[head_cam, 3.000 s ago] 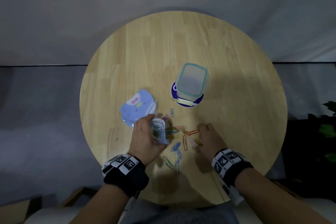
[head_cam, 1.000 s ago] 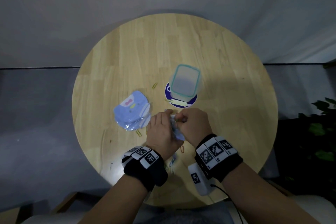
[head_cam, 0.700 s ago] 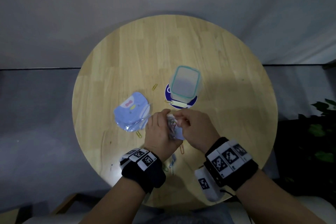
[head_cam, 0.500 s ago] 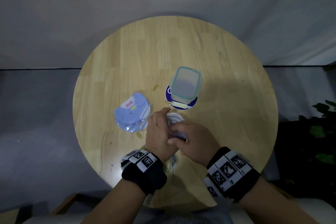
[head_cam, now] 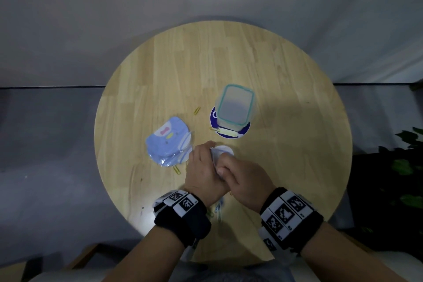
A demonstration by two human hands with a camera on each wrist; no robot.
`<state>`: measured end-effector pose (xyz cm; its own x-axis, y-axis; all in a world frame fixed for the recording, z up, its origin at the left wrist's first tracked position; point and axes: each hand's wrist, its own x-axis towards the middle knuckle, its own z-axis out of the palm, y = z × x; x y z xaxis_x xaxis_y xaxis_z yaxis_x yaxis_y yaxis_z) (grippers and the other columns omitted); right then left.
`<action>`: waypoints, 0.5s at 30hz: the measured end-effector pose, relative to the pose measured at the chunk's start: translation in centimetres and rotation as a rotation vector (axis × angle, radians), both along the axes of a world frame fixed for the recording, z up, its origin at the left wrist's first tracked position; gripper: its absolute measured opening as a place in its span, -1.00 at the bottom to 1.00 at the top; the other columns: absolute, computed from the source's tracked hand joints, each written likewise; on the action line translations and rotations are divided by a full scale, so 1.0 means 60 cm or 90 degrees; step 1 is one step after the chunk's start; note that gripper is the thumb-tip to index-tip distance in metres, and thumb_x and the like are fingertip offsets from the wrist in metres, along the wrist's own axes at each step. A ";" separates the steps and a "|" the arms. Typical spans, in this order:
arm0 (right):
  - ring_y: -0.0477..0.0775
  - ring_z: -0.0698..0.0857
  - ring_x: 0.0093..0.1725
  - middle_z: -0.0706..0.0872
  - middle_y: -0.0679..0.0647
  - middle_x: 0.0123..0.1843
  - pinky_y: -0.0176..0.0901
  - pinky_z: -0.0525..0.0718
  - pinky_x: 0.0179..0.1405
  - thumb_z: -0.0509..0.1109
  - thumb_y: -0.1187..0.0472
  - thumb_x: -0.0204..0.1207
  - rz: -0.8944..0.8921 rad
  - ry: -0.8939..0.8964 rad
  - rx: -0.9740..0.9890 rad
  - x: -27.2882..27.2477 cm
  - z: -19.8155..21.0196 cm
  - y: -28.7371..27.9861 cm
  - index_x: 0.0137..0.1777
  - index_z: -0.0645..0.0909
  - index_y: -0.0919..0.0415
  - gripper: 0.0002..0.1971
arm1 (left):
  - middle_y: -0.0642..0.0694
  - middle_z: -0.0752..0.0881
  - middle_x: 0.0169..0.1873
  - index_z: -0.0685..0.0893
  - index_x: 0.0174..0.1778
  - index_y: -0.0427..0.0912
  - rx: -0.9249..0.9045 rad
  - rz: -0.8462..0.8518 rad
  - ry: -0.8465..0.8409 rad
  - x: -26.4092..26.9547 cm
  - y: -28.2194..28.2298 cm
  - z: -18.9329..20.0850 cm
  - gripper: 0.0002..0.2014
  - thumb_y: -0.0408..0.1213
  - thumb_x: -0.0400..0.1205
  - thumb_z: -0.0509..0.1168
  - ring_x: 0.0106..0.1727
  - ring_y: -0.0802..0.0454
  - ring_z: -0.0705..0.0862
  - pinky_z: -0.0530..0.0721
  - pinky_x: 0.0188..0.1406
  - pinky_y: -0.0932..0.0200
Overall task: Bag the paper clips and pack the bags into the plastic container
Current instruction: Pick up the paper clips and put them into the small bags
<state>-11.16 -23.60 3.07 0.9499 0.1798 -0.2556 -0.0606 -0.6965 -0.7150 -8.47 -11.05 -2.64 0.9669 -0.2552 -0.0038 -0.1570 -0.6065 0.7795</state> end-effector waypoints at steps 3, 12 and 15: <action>0.19 0.56 -0.22 0.64 0.17 -0.21 0.05 0.53 -0.26 0.05 -0.01 0.52 0.014 0.077 0.057 -0.003 -0.005 0.010 -0.15 0.36 -0.02 -0.88 | -0.24 0.59 -0.10 0.57 0.07 -0.43 0.007 0.015 -0.011 -0.012 0.006 -0.013 -0.47 -0.06 0.37 0.17 -0.06 -0.03 0.44 0.43 0.00 0.17; 0.05 0.66 -0.25 0.75 0.03 -0.29 -0.13 0.60 0.03 0.33 -0.01 0.41 -0.035 0.057 0.058 0.024 0.006 0.022 -0.22 0.61 0.09 -0.82 | -0.04 0.45 -0.14 0.64 -0.10 -0.27 0.111 0.005 0.067 -0.027 0.047 -0.058 -0.52 0.08 0.28 0.32 -0.10 0.01 0.43 0.45 -0.08 0.10; -0.09 0.60 -0.34 0.70 -0.04 -0.36 -0.21 0.55 -0.25 0.35 0.09 0.45 -0.116 -0.022 0.039 0.078 -0.013 0.020 -0.20 0.64 0.14 -0.86 | 0.02 0.59 -0.27 0.58 -0.31 -0.08 0.093 -0.019 0.126 -0.011 0.077 -0.076 -0.72 0.08 0.32 0.26 -0.19 -0.03 0.57 0.59 -0.15 -0.06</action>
